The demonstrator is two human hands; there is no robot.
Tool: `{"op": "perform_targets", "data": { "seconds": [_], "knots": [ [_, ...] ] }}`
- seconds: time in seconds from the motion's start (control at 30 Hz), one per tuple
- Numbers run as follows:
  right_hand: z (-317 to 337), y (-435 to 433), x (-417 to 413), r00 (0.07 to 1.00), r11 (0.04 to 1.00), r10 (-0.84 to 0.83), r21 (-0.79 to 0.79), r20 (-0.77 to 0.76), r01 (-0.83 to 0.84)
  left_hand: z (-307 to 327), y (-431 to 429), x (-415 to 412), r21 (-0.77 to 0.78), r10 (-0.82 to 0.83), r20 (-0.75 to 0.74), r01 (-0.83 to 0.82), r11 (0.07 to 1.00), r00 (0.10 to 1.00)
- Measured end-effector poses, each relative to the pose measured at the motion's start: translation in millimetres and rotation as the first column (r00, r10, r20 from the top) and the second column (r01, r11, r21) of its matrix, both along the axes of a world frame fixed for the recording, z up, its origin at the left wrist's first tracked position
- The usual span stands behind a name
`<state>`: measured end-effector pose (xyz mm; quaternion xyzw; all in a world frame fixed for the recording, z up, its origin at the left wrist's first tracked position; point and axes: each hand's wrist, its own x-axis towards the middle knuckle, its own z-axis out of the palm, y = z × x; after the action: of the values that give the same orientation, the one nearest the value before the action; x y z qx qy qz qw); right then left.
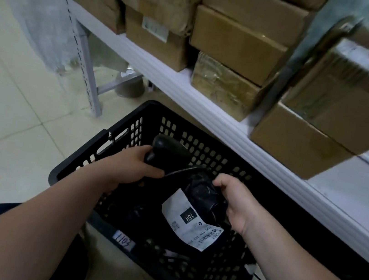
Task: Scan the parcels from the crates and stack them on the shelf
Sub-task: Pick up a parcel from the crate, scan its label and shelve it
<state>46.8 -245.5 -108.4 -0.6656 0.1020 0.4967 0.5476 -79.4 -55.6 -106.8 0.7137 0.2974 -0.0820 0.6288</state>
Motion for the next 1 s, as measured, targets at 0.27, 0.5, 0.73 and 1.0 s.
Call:
{"op": "perform_targets", "data": {
  "seconds": [0.27,0.5,0.73,1.0],
  "knots": [
    [57,-24,-19,0.999,0.913,0.009,0.408,-0.031,0.004,36,-61,-25,-0.313,0.048,0.294,0.048,0.949,0.955],
    [86,-29,-32,0.986,0.863,-0.165,0.485,0.003,0.143,56,-106,-12,-0.084,0.202,0.367,-0.184,0.979,0.908],
    [101,-54,-21,0.947,0.929,0.085,0.32,0.31,-0.188,83,-119,-5,-0.249,0.594,0.385,-0.541,0.804,0.706],
    [105,-61,-33,0.871,0.914,0.088,0.308,0.484,-0.263,88,-112,-6,-0.46,0.775,0.265,-0.63,0.625,0.574]
  ]
}}
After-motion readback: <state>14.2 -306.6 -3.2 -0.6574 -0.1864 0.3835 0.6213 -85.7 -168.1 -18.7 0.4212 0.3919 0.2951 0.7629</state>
